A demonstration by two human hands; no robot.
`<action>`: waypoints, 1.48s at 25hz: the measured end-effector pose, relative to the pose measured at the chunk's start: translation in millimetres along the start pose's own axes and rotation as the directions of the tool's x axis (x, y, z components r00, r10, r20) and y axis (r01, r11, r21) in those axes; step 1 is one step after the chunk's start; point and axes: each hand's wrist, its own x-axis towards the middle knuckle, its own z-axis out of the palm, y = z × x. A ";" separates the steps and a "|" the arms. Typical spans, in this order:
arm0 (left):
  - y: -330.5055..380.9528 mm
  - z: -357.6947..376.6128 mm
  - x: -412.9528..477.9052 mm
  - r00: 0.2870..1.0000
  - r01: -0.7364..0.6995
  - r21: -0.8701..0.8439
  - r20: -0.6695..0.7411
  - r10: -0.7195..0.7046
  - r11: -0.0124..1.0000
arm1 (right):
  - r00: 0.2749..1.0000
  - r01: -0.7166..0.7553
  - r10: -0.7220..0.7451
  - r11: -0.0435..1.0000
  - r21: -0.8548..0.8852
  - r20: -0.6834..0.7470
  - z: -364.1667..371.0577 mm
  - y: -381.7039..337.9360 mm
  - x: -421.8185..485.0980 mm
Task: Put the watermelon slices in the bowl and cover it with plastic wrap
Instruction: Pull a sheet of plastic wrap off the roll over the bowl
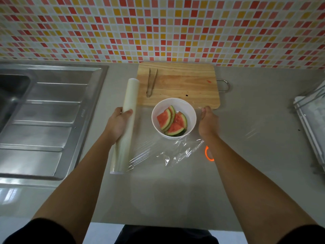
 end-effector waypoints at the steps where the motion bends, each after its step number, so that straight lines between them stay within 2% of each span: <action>1: -0.2 -0.5 -0.5 1.000 0.010 -0.001 0.002 -0.010 1.000 | 1.000 0.004 -0.004 1.000 0.004 0.000 -0.4 -0.4 0.2; 6: -3.2 3.2 -3.3 0.995 -0.076 0.214 -0.039 0.087 0.974 | 1.000 0.015 -0.015 0.999 -0.032 -0.001 -0.3 -3.0 -1.0; 12: -8.1 5.4 -1.7 0.992 -0.070 0.373 -0.070 0.103 0.925 | 1.000 -0.005 0.005 0.999 -0.043 -0.002 1.5 -2.5 -0.1; 17: -9.2 9.6 -6.5 0.978 -0.153 0.454 -0.059 0.201 0.878 | 1.000 -0.007 0.007 0.998 -0.058 -0.009 7.7 -1.0 1.2; 22: -6.4 17.8 -16.4 0.963 -0.202 0.541 -0.040 0.266 0.817 | 0.997 -0.048 0.048 0.999 0.002 0.052 10.8 -0.2 3.3; 25: -5.9 19.7 -16.6 0.956 -0.220 0.568 -0.037 0.292 0.793 | 0.995 -0.038 0.028 0.994 0.105 0.094 10.7 1.4 5.0; 29: -6.7 20.5 -16.3 0.962 -0.208 0.567 -0.027 0.271 0.797 | 0.960 -0.221 0.153 0.927 0.301 0.235 2.6 6.8 15.2; 33: -5.0 21.4 -16.9 0.964 -0.201 0.559 -0.030 0.262 0.804 | 0.895 -0.393 0.274 0.858 0.331 0.353 -10.0 8.3 28.2; 37: -3.5 22.6 -18.5 0.966 -0.198 0.553 -0.028 0.256 0.809 | 0.789 -0.591 0.386 0.688 0.421 0.478 -20.2 4.0 39.3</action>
